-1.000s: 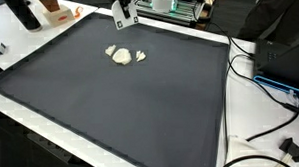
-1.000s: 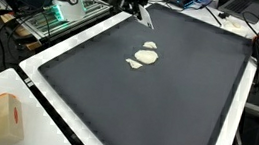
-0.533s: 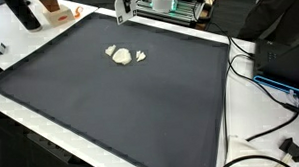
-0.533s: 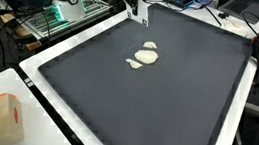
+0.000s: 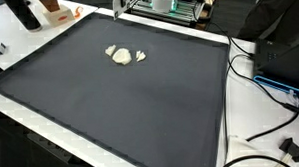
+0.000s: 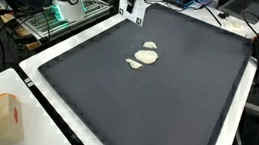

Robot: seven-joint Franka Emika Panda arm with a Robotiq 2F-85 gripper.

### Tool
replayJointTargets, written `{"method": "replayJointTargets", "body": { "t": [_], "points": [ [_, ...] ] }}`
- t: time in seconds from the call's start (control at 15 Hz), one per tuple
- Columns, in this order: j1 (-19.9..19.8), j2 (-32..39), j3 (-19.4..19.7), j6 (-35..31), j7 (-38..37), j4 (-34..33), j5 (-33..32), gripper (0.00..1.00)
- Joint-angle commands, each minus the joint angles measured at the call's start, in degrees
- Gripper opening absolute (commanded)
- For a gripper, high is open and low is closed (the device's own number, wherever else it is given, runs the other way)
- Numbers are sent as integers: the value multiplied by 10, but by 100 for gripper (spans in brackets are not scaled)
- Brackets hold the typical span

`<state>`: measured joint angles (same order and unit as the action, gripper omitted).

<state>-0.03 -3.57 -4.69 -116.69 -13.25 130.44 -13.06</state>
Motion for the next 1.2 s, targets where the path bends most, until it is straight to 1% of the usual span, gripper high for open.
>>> {"method": "replayJointTargets", "body": {
  "t": [0.0,0.4,0.73,0.93,1.13],
  "points": [
    [13,53,-2,23,-65,-41,-65,1],
    [39,113,9,-2,-171,-66,-177,1],
    [58,136,18,-27,-254,-69,-256,1],
    [62,143,20,-48,-291,-66,-285,1],
    [62,151,22,-71,-313,-64,-296,1]
  ]
}}
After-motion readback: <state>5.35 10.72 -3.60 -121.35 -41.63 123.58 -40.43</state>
